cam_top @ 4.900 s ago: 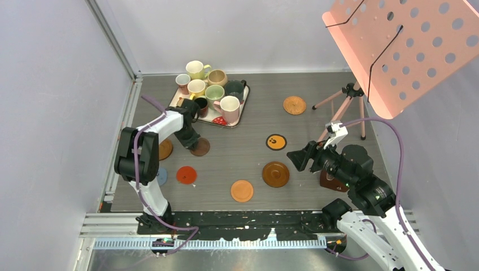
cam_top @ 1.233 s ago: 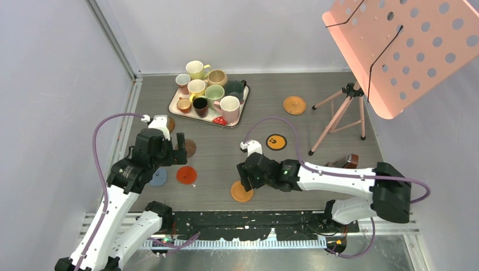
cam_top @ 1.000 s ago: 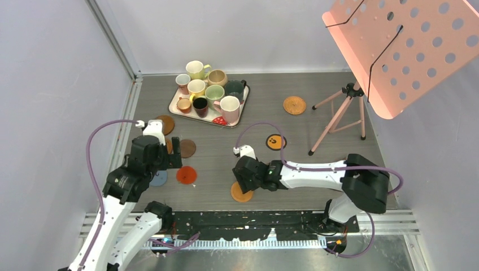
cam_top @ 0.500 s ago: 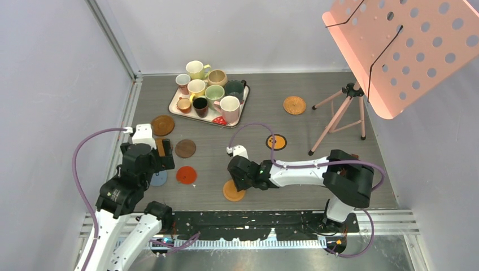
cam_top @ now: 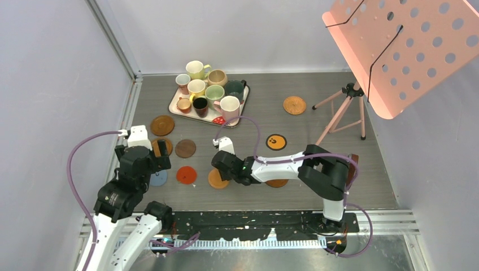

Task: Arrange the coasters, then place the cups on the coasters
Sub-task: Move the coaster to the center of the board.

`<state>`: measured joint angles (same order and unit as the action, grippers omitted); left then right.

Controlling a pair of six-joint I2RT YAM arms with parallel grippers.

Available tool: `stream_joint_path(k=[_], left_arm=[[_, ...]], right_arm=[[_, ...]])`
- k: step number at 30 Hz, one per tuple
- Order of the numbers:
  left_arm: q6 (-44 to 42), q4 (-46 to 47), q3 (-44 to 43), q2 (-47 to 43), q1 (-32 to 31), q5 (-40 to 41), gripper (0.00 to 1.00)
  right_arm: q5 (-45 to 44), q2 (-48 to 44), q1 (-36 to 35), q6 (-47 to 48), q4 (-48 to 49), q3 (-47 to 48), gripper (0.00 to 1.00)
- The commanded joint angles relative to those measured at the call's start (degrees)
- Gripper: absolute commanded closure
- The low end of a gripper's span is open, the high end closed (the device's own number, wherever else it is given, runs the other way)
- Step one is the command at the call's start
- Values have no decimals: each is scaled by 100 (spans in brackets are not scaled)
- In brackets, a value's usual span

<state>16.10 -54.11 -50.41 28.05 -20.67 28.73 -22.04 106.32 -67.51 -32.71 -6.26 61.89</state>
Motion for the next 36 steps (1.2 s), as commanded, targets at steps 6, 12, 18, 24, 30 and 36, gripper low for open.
stream_joint_path(k=[6, 12, 18, 24, 30, 36], left_arm=[[25, 19, 6, -70, -8, 264, 1], [41, -3, 22, -114, -8, 306, 1], [40, 3, 32, -139, -8, 326, 1], [25, 20, 51, -98, -8, 291, 1], [24, 32, 39, -153, -8, 342, 1], [25, 60, 49, -234, -8, 341, 1]], right_arm=[[-537, 472, -25, 110, 264, 618, 62], [-756, 595, -17, 200, 162, 853, 62], [-775, 195, -1, 396, -3, 741, 61], [-36, -924, 73, 700, -406, 794, 45], [-201, -2332, 111, 620, -1250, 139, 40], [-461, -3564, 457, 337, -1877, -1030, 28]])
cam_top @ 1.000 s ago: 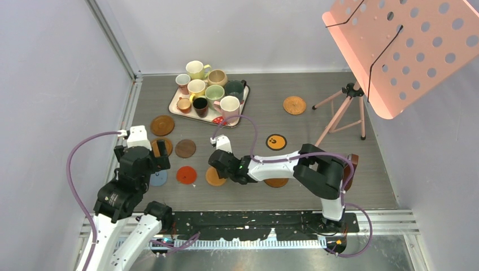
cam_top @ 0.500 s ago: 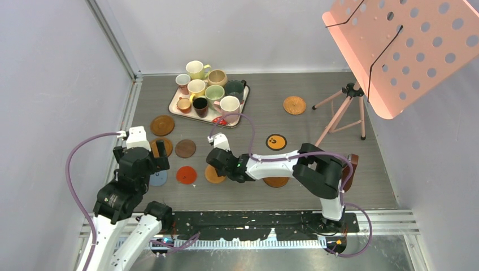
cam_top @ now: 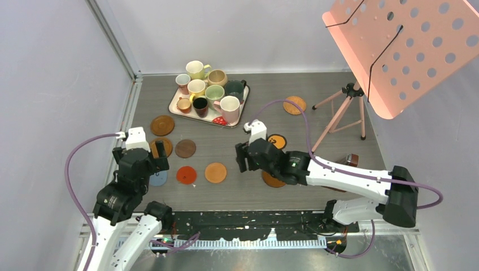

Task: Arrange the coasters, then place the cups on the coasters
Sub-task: Move the coaster to the center of the board.

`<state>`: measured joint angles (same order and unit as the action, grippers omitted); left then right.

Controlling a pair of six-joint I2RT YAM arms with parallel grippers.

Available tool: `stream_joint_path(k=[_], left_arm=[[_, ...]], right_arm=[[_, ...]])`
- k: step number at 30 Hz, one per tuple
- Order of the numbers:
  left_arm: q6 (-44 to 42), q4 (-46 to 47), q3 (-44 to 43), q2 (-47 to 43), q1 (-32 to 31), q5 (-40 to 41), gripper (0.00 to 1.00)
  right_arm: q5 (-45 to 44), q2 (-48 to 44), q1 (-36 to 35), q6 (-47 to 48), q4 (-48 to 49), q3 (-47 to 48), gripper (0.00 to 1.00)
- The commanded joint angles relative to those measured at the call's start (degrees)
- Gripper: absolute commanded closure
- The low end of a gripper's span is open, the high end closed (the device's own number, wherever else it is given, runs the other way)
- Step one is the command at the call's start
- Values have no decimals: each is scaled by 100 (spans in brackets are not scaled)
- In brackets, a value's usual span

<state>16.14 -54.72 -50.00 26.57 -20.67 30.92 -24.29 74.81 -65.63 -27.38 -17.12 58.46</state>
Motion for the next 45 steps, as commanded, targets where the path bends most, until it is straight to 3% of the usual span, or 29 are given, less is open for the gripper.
stream_joint_path(k=[1, 9, 27, 36, 45], left_arm=[[15, 131, 12, -97, -8, 98, 1], [20, 113, 14, -94, -8, -44, 1], [29, 101, 51, -127, -16, -85, 1], [21, 104, 60, -114, -16, -55, 1], [21, 103, 60, -95, -16, -41, 1]], right_arm=[[-204, -510, 335, -235, -818, -792, 27], [356, -721, 885, -269, -583, -1555, 36], [766, 385, 938, -542, 864, -2313, 40], [1106, 1162, 804, -413, 1242, -1828, 52], [1221, 1902, 431, -427, 1414, -997, 53]])
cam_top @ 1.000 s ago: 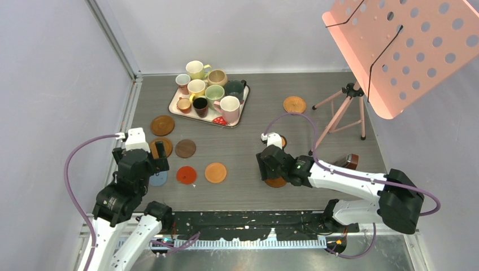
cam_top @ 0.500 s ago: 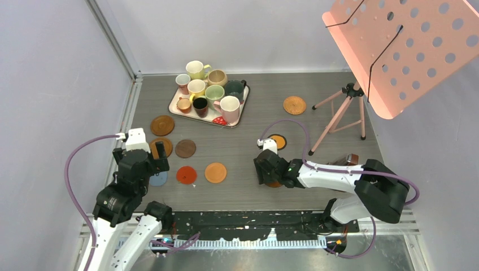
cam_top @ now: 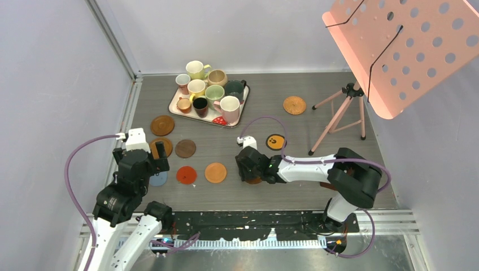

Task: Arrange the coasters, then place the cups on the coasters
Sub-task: Move the coaster to the center of the board.

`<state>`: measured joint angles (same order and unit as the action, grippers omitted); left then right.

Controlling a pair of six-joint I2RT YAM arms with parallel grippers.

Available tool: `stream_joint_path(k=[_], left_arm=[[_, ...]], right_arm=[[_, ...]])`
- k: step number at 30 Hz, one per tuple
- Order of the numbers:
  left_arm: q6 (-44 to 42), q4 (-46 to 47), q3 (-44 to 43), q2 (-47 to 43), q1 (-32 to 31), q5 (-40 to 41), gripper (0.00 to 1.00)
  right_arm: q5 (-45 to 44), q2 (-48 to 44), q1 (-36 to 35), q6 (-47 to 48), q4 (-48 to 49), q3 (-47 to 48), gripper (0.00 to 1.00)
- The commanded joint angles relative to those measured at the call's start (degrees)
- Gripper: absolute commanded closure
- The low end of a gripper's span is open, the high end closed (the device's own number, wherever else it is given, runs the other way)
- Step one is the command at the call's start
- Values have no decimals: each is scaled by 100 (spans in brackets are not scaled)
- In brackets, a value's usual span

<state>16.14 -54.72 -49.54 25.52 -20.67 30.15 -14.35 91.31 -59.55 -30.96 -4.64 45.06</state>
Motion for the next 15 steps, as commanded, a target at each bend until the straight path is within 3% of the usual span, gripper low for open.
stream_joint_path(k=[1, 15], left_arm=[[21, 109, 14, 10, -16, 42, 1], [21, 103, 23, -5, -16, 36, 1]], right_arm=[[263, 352, -232, -108, 179, 418, 53], [146, 624, -539, -360, 162, 669, 55]])
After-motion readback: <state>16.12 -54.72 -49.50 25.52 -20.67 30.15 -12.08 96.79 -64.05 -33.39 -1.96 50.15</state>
